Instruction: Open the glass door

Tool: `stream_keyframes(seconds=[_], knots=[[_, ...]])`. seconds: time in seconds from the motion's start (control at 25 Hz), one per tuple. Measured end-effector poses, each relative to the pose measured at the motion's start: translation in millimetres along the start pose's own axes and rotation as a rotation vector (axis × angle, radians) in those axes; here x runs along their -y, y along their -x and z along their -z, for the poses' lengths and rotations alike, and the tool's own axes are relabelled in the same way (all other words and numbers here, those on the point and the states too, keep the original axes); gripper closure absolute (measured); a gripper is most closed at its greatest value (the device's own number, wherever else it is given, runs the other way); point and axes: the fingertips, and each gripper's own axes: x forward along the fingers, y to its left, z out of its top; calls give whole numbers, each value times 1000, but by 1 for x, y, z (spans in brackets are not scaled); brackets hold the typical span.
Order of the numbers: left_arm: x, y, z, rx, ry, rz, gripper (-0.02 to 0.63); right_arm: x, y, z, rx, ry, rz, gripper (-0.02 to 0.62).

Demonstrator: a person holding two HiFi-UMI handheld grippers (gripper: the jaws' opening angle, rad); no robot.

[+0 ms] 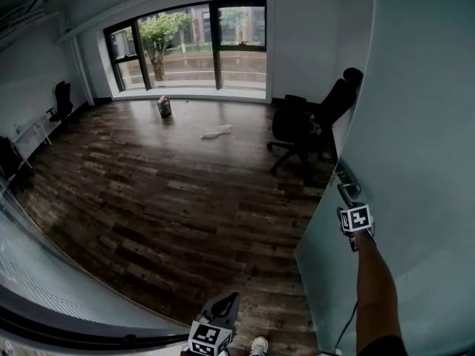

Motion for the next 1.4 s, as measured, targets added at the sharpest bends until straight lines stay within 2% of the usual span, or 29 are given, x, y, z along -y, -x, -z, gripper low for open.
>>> stream_keyframes(seconds=[0.2, 0.36, 0.44, 0.52, 0.76, 0.92, 1.12, 1.28, 1.4], knots=[[-6, -3, 5, -17, -1, -21, 603, 29, -5, 7, 13, -74, 50, 377], [-3, -9, 5, -24, 0, -23, 603, 49, -9, 36, -17, -187, 83, 360], [0, -12, 5, -25, -2, -17, 603, 49, -13, 51, -15, -170, 101, 360], [1, -17, 3, -20, 2, -16, 603, 41, -10, 50, 39, -156, 116, 360], [7, -18, -12, 3, -2, 9, 603, -30, 55, 26, 312, -205, 48, 362], [8, -2, -25, 33, -13, 25, 603, -91, 123, 30, 422, -193, 10, 367], [1, 31, -34, 100, 16, 46, 603, -165, 225, 39, 537, -130, 42, 498], [3, 66, -37, 140, 9, 80, 603, -213, 298, 62, 592, -210, 103, 575], [12, 98, -41, 157, 17, 114, 603, -253, 339, 87, 595, -258, 130, 580]])
